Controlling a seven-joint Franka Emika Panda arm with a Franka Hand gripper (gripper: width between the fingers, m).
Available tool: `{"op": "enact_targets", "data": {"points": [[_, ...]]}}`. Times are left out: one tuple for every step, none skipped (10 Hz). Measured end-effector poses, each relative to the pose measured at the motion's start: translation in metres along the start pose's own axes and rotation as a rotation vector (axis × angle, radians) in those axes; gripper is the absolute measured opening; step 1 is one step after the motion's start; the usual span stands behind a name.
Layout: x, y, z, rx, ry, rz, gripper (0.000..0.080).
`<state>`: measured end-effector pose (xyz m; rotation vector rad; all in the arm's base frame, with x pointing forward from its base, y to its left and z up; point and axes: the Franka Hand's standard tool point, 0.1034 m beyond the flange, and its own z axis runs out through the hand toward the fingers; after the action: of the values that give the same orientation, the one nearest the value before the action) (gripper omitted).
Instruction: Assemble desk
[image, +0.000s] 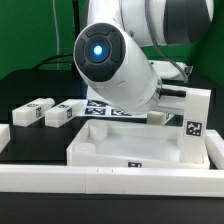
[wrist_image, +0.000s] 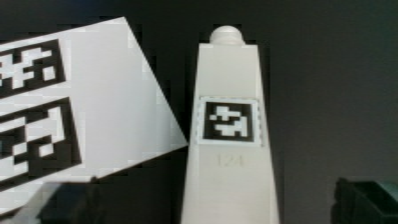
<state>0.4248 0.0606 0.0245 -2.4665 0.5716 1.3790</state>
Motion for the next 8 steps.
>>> {"op": "enact_targets", "data": {"points": [[0.003,0.000,0.003,0.000,0.008,0.001,0.0649],[0.006,-0.001,0.006,-0.003,0.019,-0.001,0.0649],[0.009,-0.003,0.009,-0.005,0.029,-0.001,0.0649],[0.011,-0.003,0.011,-0.006,0.034,-0.001,0.0649],[0.012,-0.003,0.010,-0.004,0.037,0.000,0.0649],[0.013,-0.003,0.010,-0.004,0.038,-0.001,0.0649],[0.013,-0.004,0.011,-0.005,0.038,-0.002,0.0552],[0.014,-0.004,0.011,-0.006,0.038,-0.003,0.0552]]}}
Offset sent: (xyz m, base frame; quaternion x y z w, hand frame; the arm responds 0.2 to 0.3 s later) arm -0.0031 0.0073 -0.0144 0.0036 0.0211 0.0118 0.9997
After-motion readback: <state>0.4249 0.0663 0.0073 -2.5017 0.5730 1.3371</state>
